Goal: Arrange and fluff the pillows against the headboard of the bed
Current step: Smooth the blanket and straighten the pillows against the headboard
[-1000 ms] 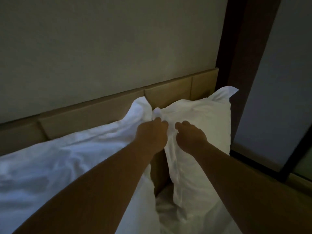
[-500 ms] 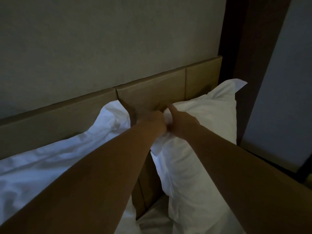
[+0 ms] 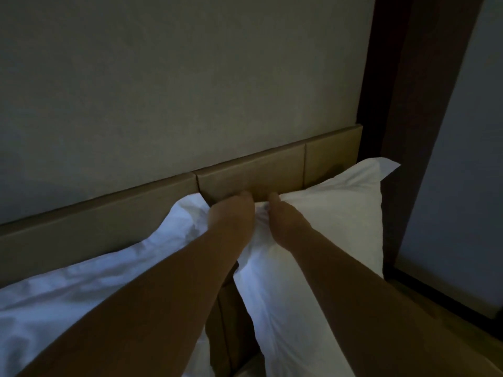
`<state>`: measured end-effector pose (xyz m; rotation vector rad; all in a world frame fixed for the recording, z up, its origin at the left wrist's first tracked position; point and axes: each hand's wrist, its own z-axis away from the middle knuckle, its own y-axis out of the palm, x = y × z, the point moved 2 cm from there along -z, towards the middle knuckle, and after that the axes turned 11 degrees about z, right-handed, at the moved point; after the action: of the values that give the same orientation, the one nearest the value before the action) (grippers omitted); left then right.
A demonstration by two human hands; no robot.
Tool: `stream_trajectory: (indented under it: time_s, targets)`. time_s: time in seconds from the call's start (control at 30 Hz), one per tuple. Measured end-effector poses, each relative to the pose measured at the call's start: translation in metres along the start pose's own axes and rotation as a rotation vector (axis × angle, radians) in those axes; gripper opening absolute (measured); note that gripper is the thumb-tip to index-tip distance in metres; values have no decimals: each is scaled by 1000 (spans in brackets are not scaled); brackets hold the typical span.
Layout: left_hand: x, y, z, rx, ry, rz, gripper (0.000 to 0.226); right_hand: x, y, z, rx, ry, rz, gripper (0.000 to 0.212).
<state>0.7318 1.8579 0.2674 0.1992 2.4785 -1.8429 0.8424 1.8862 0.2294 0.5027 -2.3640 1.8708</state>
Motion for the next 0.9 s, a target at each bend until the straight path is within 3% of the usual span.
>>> stream_trajectory:
  time_s: [0.17, 0.27, 0.43, 0.57, 0.73, 0.9]
  targets:
    - [-5, -3, 25, -86, 61, 106, 41, -1, 2, 23, -1, -36, -18, 61]
    - [-14, -2, 53, -144, 174, 196, 49, -1, -2, 54, -70, -48, -70, 56]
    - [-24, 33, 125, -19, 306, 174, 59, -4, 13, 132, 14, -42, -10, 45]
    - [-22, 98, 202, 191, 326, 231, 60, -22, 74, 212, 151, 64, 50, 38]
    - [-8, 193, 319, 457, 311, 221, 45, -33, 178, 324, 372, 176, 73, 26]
    - [18, 272, 418, 693, 289, 53, 30, -22, 276, 395, 598, 63, 133, 32]
